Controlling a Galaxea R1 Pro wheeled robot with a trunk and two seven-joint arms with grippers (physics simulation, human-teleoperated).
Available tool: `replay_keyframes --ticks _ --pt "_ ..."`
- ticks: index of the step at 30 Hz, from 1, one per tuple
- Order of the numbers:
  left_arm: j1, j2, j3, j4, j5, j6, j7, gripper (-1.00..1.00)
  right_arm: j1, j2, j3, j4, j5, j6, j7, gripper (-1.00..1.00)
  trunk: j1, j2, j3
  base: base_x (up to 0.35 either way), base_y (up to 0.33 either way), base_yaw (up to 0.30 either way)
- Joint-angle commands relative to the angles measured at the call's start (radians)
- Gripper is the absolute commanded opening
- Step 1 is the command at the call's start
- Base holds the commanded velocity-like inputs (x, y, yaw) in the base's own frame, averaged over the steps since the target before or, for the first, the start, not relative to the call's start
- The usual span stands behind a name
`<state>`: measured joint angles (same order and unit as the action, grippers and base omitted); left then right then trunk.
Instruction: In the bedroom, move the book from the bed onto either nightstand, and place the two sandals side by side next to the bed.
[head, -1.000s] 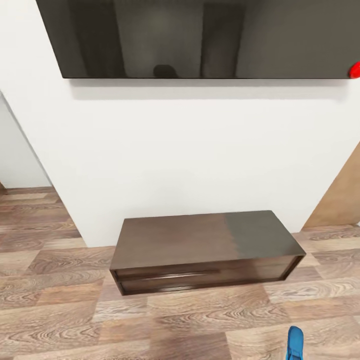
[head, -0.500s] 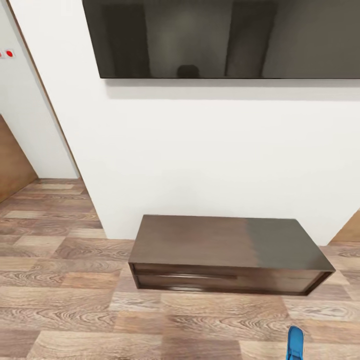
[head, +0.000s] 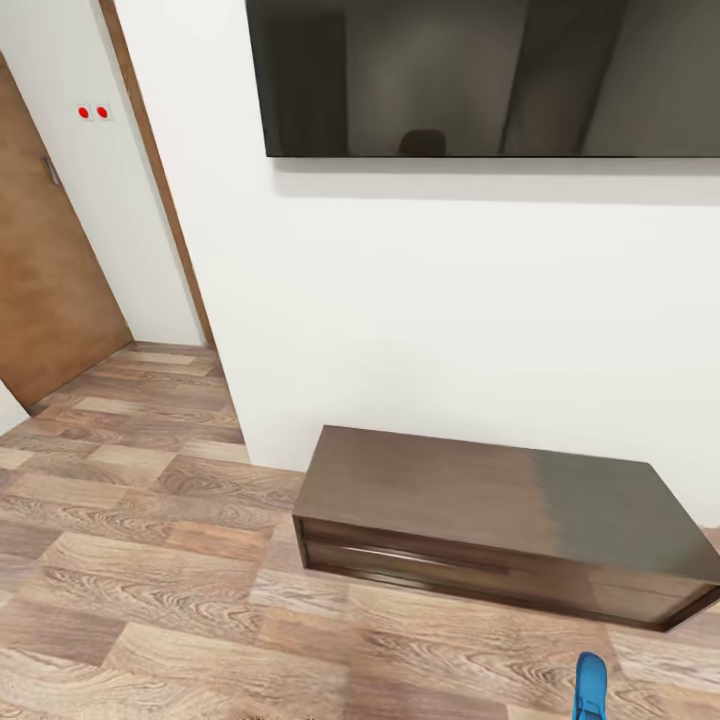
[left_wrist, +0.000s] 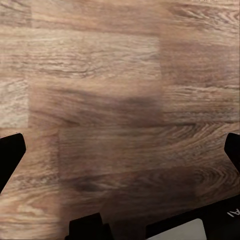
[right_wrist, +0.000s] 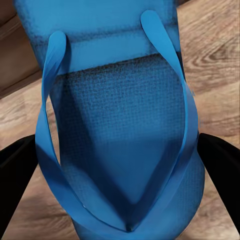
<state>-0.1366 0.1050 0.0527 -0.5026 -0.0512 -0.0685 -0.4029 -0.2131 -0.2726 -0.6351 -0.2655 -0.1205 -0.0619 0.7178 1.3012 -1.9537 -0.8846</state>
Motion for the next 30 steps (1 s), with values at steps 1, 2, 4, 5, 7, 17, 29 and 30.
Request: replay_keyframes --ticks 1,2,4,5,7,17,29,30 --pt "-0.001 -0.001 0.006 0.001 -0.006 -0.004 -0.007 1.00 0.000 0.000 0.000 0.002 -0.007 -0.001 0.005 -1.00 0.000 0.000 -0.001 0.000 0.000 0.263" --pt "-0.001 -0.001 0.006 0.001 -0.006 -0.004 -0.007 1.00 -0.001 0.000 0.000 0.002 -0.007 -0.001 0.005 -1.00 0.000 0.000 -0.001 0.000 0.000 0.263" --pt "-0.001 -0.001 0.006 0.001 -0.006 -0.004 -0.007 1.00 0.000 0.000 0.000 0.002 -0.007 -0.001 0.005 -1.00 0.000 0.000 -0.001 0.000 0.000 0.263" --pt "-0.001 -0.001 0.006 0.001 -0.006 -0.004 -0.007 1.00 -0.001 0.000 0.000 0.002 -0.007 -0.001 0.005 -1.00 0.000 0.000 -0.001 0.000 0.000 0.263" --pt "-0.001 -0.001 0.006 0.001 -0.006 -0.004 -0.007 1.00 -0.001 0.000 0.000 0.002 -0.007 -0.001 0.005 -1.00 0.000 0.000 -0.001 0.000 0.000 0.263" --pt "-0.001 -0.001 0.006 0.001 -0.006 -0.004 -0.006 1.00 -0.001 0.000 0.000 0.002 -0.007 -0.001 0.005 -1.00 0.000 0.000 -0.001 0.000 0.000 0.263" --pt "-0.001 -0.001 0.006 0.001 -0.006 -0.004 -0.006 1.00 0.000 0.000 0.001 0.003 -0.007 -0.001 0.003 -1.00 0.000 0.000 -0.001 0.000 0.000 0.267" --pt "-0.001 -0.001 0.006 0.001 -0.006 -0.004 -0.006 1.00 -0.001 0.000 0.001 0.003 -0.007 -0.001 0.003 -1.00 0.000 0.000 -0.001 0.000 0.000 0.271"
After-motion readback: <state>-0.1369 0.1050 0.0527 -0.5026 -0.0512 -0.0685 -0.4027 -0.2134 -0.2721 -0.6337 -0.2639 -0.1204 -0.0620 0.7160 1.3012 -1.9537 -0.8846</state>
